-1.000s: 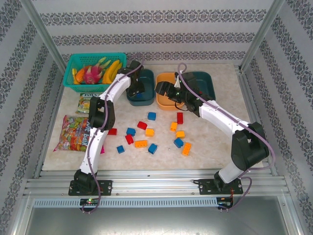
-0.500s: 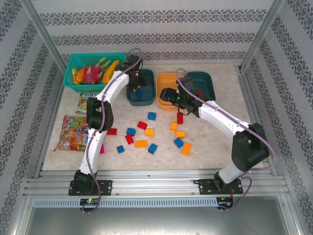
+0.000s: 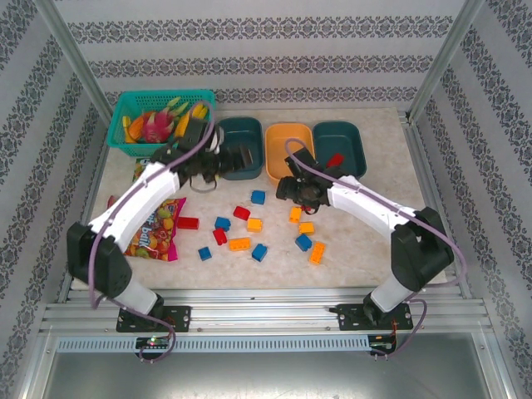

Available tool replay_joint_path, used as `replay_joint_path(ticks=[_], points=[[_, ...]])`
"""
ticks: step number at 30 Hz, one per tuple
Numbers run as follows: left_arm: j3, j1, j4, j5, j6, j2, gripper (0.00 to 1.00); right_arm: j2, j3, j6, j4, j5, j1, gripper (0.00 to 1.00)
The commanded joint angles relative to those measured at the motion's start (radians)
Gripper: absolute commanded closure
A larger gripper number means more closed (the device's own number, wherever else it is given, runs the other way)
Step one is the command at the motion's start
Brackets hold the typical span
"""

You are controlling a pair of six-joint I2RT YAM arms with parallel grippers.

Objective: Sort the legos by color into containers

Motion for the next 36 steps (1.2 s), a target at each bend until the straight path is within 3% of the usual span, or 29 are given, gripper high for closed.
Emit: replay_joint_path(ticks=[1,5,12,22,27,32,36], points=[[-0.202,-0.015,0.115,0.074,-0.031,-0.160,0.05,0.044,-0.029,0.028,-0.045,-0.012,0.002,0.29],[-0.353,-0.017,0.094,0.100,-0.036,-0.307,0.02,0.105,-0.021,0.041,-0.048,-0.031,0.002,0.30],[-0.418,-0.018,0.073,0.082,-0.064,-0.394,0.03,0.172,-0.022,0.034,-0.015,-0.038,-0.016,0.34],[-0.403,-0.028,0.071,0.063,-0.066,-0.385,0.03,0.239,0.010,0.016,-0.012,-0.037,-0.018,0.55],[-0.396,-0.031,0.074,0.054,-0.080,-0.387,0.03,0.192,0.030,-0.021,-0.024,0.004,0.001,0.76],[-0.301,-0.030,0.077,0.048,-0.107,-0.348,0.03,0.089,0.117,-0.051,-0.059,0.055,0.036,0.78],[-0.183,-0.029,0.090,0.056,-0.116,-0.240,0.03,0.117,0.236,-0.092,-0.075,0.045,-0.004,0.77]])
